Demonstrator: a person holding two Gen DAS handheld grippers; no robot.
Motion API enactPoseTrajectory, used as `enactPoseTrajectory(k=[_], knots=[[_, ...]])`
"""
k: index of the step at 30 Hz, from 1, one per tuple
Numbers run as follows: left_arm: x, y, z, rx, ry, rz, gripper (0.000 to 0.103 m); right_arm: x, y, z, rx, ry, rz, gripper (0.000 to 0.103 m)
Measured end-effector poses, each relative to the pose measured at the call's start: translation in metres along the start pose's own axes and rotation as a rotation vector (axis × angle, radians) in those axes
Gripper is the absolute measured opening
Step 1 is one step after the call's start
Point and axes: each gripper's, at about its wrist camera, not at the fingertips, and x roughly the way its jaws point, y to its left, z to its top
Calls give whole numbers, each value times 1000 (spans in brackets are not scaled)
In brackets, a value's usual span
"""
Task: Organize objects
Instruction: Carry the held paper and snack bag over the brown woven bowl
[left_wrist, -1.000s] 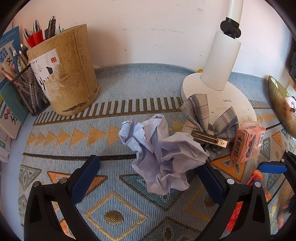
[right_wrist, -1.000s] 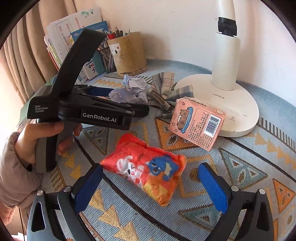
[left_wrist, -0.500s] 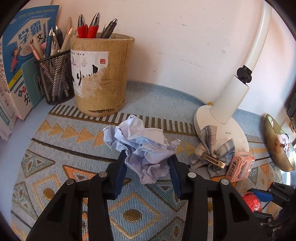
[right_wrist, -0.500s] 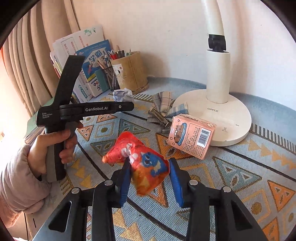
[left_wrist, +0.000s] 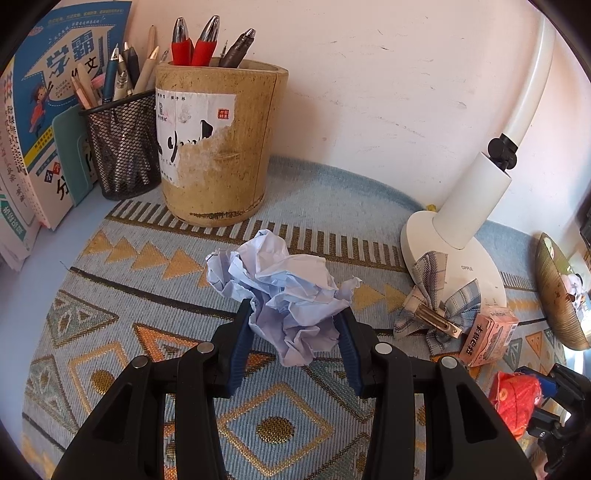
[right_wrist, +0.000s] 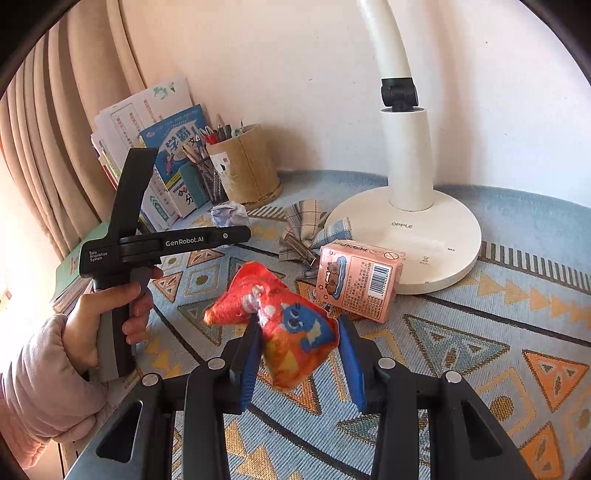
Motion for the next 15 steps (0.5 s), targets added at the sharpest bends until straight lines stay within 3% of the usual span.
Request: enactPoseTrajectory(k=[15], knots=[[-1, -25, -6, -1, 14, 27, 40, -2, 0, 0, 7, -9, -15, 39]])
